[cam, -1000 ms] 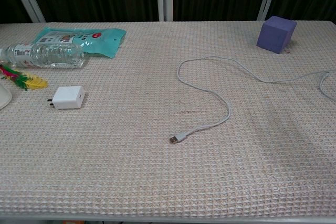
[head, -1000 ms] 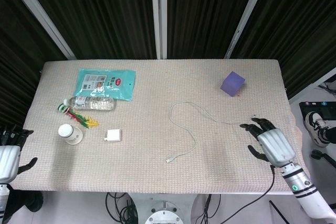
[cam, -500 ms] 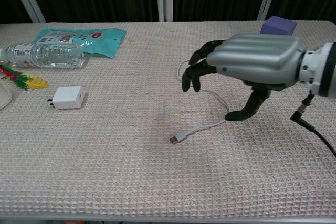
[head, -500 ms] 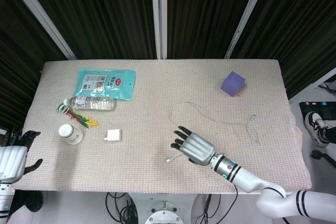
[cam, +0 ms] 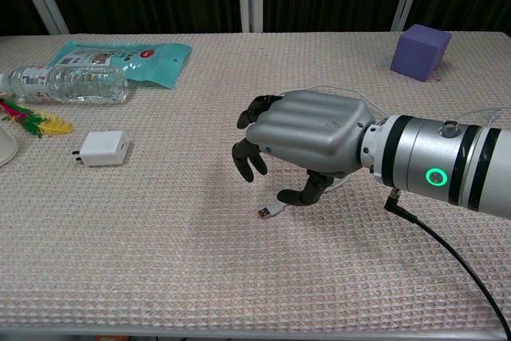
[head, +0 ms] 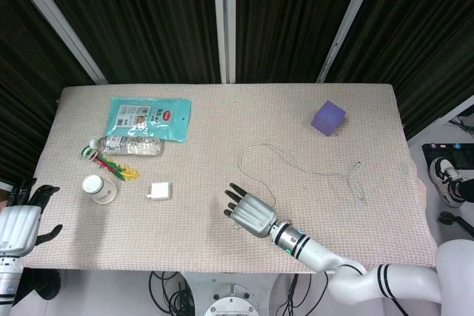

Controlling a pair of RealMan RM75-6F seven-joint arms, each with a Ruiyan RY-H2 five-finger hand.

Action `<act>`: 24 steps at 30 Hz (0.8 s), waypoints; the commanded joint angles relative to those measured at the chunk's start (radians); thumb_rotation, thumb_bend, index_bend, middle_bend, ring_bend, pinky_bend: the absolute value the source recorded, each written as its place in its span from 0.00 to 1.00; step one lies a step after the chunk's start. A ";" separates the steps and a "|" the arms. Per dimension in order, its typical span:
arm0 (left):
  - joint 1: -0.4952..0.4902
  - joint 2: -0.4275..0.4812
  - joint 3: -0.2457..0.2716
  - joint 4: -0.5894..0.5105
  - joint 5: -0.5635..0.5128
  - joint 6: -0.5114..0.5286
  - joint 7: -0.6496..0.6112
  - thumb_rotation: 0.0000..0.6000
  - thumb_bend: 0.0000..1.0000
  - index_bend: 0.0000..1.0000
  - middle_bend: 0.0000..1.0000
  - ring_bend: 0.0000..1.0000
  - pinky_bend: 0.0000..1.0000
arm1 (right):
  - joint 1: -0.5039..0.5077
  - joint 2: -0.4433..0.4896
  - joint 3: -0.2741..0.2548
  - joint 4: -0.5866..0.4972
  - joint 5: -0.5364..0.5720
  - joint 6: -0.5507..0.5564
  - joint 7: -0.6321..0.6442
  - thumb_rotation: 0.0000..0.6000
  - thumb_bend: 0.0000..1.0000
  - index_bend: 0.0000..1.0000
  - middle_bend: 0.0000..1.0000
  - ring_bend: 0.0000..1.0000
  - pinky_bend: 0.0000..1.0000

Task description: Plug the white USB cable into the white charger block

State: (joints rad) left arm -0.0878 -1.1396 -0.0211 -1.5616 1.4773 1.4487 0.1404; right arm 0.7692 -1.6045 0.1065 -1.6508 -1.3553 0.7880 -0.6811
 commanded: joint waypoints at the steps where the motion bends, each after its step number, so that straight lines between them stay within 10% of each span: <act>1: -0.001 -0.004 0.001 0.006 -0.004 -0.005 -0.007 1.00 0.15 0.22 0.19 0.03 0.00 | -0.012 -0.021 -0.019 0.018 0.014 0.027 -0.015 1.00 0.27 0.41 0.41 0.11 0.04; 24: -0.006 -0.012 0.002 0.029 -0.005 -0.015 -0.028 1.00 0.14 0.22 0.18 0.03 0.00 | -0.011 -0.083 -0.070 0.050 0.088 0.077 -0.060 1.00 0.33 0.44 0.39 0.10 0.00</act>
State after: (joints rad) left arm -0.0936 -1.1520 -0.0189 -1.5325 1.4725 1.4341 0.1121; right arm 0.7560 -1.6884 0.0370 -1.5999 -1.2719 0.8657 -0.7367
